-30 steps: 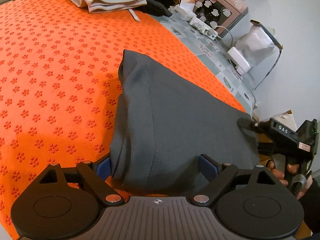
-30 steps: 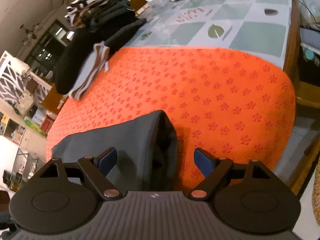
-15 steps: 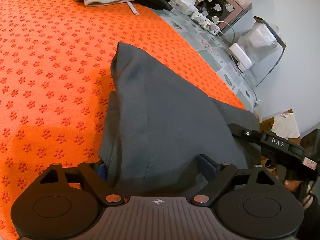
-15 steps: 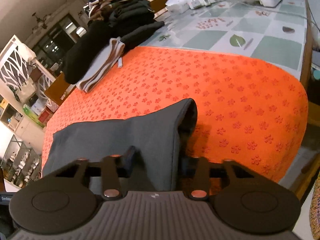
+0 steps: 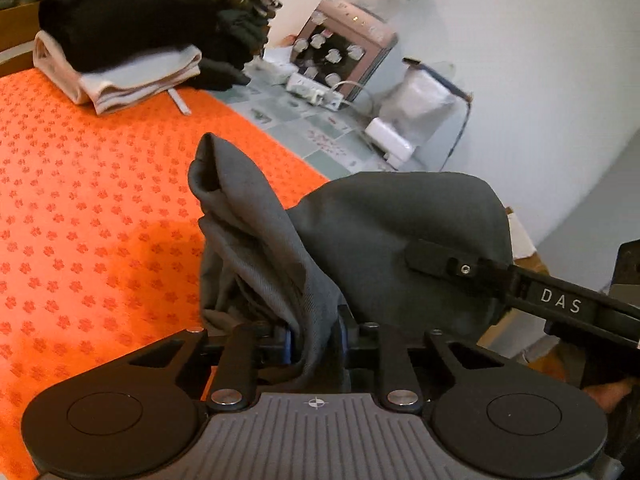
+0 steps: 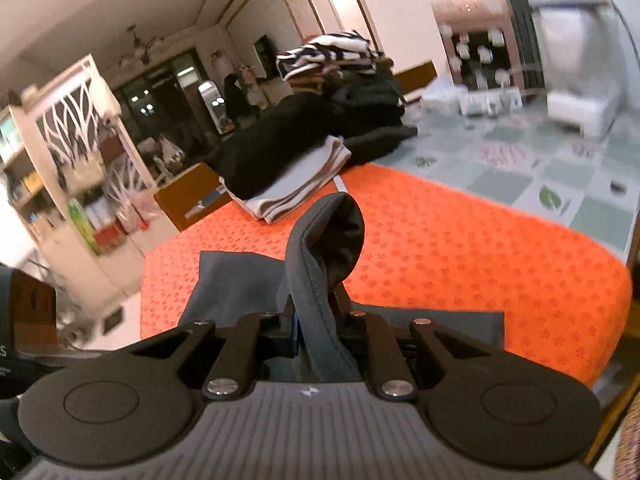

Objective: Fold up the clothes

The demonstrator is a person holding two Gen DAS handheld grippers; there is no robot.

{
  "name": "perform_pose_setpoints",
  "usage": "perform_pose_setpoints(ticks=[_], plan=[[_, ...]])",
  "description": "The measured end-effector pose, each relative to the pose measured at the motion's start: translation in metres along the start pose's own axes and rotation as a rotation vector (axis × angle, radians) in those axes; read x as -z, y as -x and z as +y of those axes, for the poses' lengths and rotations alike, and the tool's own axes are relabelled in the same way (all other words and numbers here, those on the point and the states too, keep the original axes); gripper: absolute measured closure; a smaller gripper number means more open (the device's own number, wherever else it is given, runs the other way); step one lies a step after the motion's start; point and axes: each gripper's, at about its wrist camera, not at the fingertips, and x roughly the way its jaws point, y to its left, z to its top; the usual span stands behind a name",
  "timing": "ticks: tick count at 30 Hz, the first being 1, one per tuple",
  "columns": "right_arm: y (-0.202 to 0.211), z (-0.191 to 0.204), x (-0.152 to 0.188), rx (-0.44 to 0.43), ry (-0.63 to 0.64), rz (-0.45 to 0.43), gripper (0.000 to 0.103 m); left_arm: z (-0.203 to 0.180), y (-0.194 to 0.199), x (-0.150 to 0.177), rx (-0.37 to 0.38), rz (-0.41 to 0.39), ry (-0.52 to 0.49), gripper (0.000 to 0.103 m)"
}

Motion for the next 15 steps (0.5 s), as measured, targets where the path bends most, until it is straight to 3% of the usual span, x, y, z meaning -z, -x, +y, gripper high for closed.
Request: perform_pose_setpoints(ticks=[4,6,7,8,10,11,12,15], plan=[[0.003,0.017,-0.001,0.123,-0.016,-0.010,0.089,0.023,0.002,-0.009,0.021,0.092,-0.012,0.074],[0.001,0.007,0.002,0.178,-0.056,0.009,0.085,0.035,-0.001,-0.008,0.018,0.120,-0.018,0.072],[-0.002,-0.002,0.004,0.209,-0.086,0.031,0.083,0.041,-0.003,-0.007,0.017,0.134,-0.021,0.067],[-0.005,-0.010,0.007,0.245,-0.106,0.048,0.076,0.045,-0.003,-0.007,0.011,0.150,-0.020,0.063],[-0.005,-0.025,0.014,0.314,-0.111,0.073,0.067,0.047,0.004,-0.005,-0.003,0.131,-0.034,0.040],[-0.001,-0.029,0.017,0.336,-0.098,0.073,0.055,0.048,0.008,-0.004,-0.015,0.115,-0.036,0.033],[0.003,-0.034,0.020,0.358,-0.085,0.073,0.047,0.050,0.012,-0.003,-0.027,0.102,-0.023,0.028],[0.013,-0.049,0.025,0.368,-0.068,0.095,0.040,0.058,0.022,0.003,-0.060,0.084,0.068,0.020]])
